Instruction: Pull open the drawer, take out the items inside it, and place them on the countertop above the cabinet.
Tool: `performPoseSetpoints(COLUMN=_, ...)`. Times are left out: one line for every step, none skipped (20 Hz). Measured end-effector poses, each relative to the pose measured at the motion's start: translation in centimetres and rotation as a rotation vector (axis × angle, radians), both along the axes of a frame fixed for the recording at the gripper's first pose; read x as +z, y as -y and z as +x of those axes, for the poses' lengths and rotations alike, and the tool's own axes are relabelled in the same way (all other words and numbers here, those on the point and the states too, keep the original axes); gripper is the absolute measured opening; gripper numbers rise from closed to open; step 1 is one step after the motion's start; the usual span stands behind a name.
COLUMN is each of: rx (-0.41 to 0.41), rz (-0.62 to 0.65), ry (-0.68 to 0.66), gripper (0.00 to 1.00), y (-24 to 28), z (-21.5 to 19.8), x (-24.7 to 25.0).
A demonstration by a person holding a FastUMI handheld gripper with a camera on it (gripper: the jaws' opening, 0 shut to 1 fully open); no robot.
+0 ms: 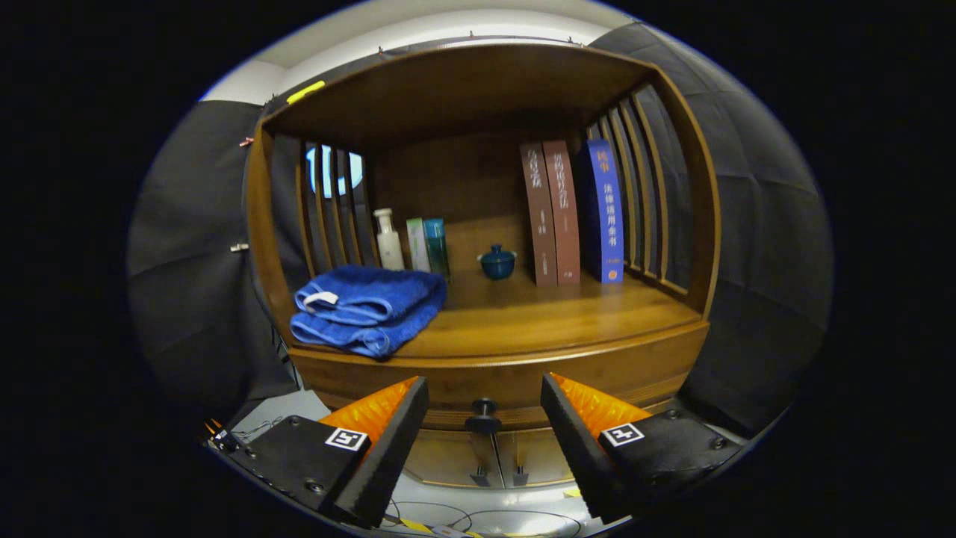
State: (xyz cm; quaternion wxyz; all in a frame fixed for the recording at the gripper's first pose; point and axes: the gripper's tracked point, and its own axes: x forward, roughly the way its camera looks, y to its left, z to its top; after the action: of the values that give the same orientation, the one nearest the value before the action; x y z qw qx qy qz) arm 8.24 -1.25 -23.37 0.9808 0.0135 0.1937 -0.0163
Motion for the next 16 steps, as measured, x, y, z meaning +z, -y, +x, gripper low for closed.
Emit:
performPoseSetpoints(rx=-0.002, rz=0.000, ry=-0.020, gripper=0.97, y=-0.1, z=0.4, x=-1.2)
performPoseSetpoints(rx=-0.003, rz=-0.001, ry=-0.042, gripper=0.97, y=-0.1, z=0.9, x=-2.5)
performPoseSetpoints(rx=-0.006, rz=-0.005, ry=-0.066, gripper=0.97, y=-0.1, z=1.2, x=-3.7)
performPoseSetpoints(rx=-0.006, rz=-0.006, ry=-0.089, gripper=0.97, y=0.0, z=1.2, x=-5.0)
performPoseSetpoints(rx=-0.007, rz=-0.006, ry=-0.110, gripper=0.96, y=0.0, z=1.4, x=-6.1)
performPoseSetpoints(rx=-0.009, rz=-0.001, ry=-0.127, gripper=0.94, y=-0.1, z=1.7, x=-7.1)
performPoseSetpoints(rx=-0.011, rz=0.004, ry=-0.144, gripper=0.93, y=-0.1, z=1.9, x=-8.0)
performPoseSetpoints(rx=-0.017, rz=0.008, ry=-0.160, gripper=0.88, y=-0.1, z=2.2, x=-8.9)
performPoseSetpoints(rx=-0.015, rz=0.012, ry=-0.176, gripper=0.85, y=-0.2, z=2.3, x=-9.6)
performPoseSetpoints(rx=-0.016, rz=0.013, ry=-0.185, gripper=0.79, y=-0.3, z=2.5, x=-10.0)
performPoseSetpoints(rx=-0.016, rz=0.008, ry=-0.191, gripper=0.78, y=-0.3, z=2.6, x=-10.4)
performPoseSetpoints(rx=-0.010, rz=0.004, ry=-0.196, gripper=0.78, y=-0.5, z=2.8, x=-10.6)
performPoseSetpoints(rx=-0.026, rz=-0.022, ry=-0.209, gripper=0.69, y=0.1, z=2.7, x=-10.9)
performPoseSetpoints(rx=-0.023, rz=-0.024, ry=-0.201, gripper=0.60, y=0.1, z=2.9, x=-10.7)
performPoseSetpoints(rx=-0.022, rz=-0.022, ry=-0.202, gripper=0.51, y=0.1, z=2.8, x=-10.9)
performPoseSetpoints(rx=-0.021, rz=-0.026, ry=-0.202, gripper=0.45, y=0.0, z=2.6, x=-10.7)
